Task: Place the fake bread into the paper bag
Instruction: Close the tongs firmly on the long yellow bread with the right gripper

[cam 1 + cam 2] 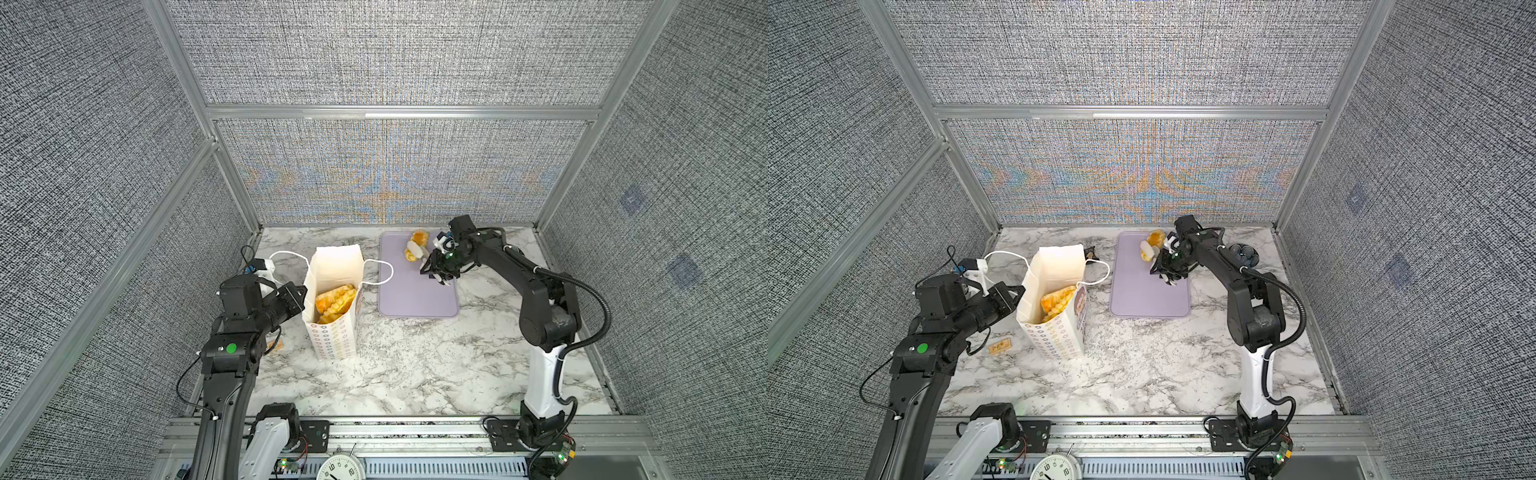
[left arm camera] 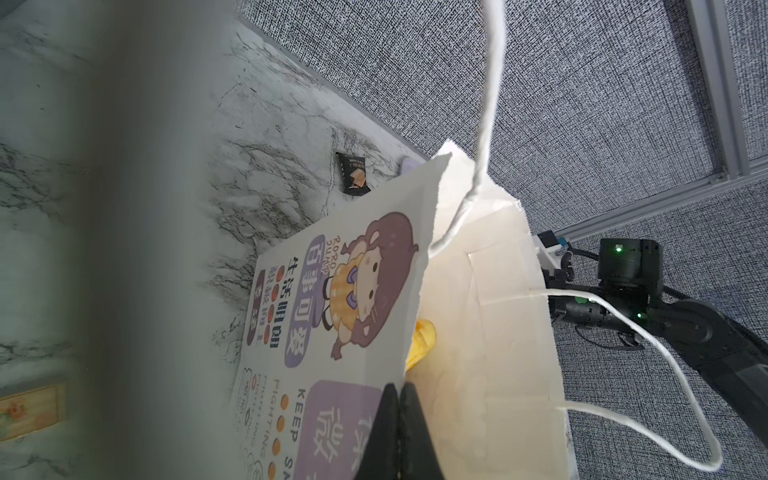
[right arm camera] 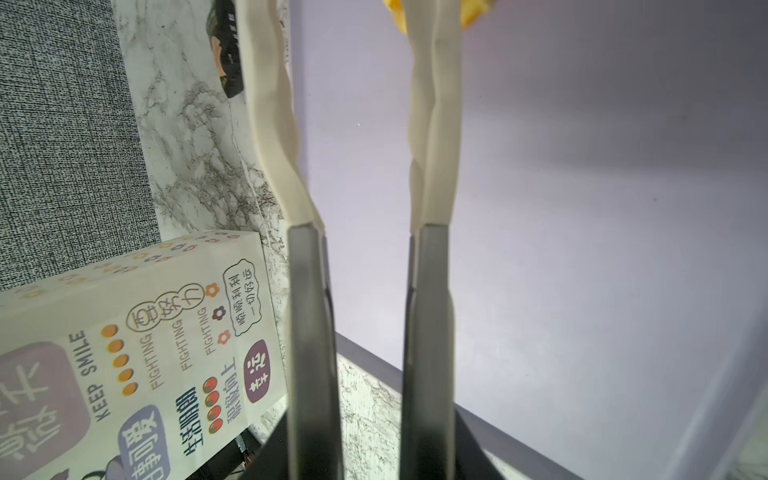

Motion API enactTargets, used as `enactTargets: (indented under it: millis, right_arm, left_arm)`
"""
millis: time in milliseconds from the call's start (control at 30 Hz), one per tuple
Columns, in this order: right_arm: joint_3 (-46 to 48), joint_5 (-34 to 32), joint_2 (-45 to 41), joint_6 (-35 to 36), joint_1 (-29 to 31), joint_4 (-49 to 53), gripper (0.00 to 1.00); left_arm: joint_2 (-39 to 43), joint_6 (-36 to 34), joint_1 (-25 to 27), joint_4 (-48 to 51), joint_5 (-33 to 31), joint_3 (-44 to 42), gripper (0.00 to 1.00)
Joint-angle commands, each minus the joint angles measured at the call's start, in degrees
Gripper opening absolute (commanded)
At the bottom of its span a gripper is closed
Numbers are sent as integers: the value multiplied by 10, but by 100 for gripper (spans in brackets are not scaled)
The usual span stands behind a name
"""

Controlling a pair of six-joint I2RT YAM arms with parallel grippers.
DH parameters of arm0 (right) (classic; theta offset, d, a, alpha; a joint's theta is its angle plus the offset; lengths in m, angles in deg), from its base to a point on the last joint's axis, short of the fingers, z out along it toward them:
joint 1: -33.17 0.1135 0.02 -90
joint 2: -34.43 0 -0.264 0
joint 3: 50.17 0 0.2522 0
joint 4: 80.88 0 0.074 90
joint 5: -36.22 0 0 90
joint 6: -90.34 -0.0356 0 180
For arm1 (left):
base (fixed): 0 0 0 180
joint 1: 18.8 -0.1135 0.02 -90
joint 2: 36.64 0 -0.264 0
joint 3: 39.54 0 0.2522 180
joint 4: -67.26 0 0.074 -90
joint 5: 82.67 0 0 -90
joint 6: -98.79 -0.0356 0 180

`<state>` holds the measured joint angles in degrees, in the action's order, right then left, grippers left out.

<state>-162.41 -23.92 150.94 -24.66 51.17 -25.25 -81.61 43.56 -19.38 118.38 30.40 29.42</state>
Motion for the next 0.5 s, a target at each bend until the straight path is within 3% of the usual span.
enactTargets:
  millis: [0,467]
  right_arm:
    - [5,-8,-17,10,-2,7,38]
    - [45,5,-46,0,-24,-11,39]
  left_arm:
    - [2,0,0,-17,8,1,0]
    - [6,0,-1,-15,10,-1,0]
